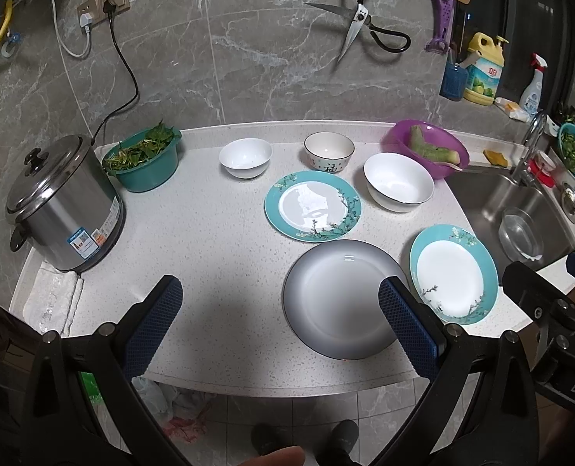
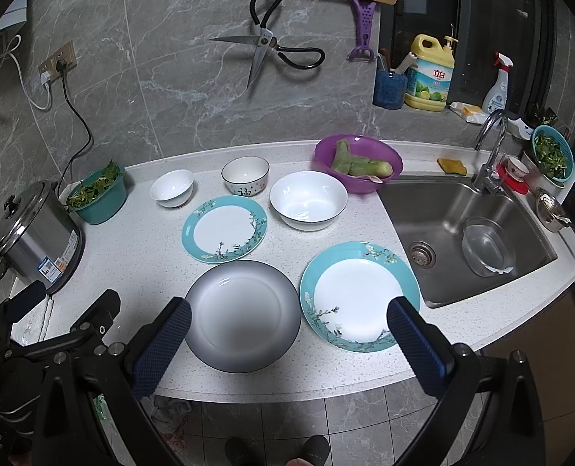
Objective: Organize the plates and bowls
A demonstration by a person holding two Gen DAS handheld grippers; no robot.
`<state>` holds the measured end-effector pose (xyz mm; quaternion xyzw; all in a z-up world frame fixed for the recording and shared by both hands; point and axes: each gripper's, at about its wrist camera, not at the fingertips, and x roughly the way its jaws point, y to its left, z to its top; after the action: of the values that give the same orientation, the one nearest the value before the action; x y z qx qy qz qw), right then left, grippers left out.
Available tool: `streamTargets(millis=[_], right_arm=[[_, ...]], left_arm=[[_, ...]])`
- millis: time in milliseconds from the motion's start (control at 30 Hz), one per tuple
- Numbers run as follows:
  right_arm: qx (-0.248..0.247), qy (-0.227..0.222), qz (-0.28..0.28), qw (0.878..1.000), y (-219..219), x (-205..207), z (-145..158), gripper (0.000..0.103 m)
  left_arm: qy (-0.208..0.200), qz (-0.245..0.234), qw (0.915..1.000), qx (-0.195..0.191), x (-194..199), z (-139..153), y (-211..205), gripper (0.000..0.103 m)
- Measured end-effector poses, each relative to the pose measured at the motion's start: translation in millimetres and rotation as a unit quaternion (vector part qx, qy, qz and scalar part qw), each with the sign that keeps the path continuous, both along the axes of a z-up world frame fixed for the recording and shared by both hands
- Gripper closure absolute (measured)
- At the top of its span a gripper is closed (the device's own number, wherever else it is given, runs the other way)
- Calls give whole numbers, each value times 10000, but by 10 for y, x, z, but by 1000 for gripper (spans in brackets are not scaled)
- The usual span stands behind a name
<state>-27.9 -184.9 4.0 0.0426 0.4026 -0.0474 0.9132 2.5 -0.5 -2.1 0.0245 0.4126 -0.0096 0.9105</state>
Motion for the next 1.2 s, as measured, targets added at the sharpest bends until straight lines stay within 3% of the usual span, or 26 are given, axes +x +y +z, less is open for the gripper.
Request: streamTargets(millis=[1200], right_arm=[[4,25,4,10000,14,37,-5,0]], left_arm=[[18,42,10000,-2,101,-80,-12,0]])
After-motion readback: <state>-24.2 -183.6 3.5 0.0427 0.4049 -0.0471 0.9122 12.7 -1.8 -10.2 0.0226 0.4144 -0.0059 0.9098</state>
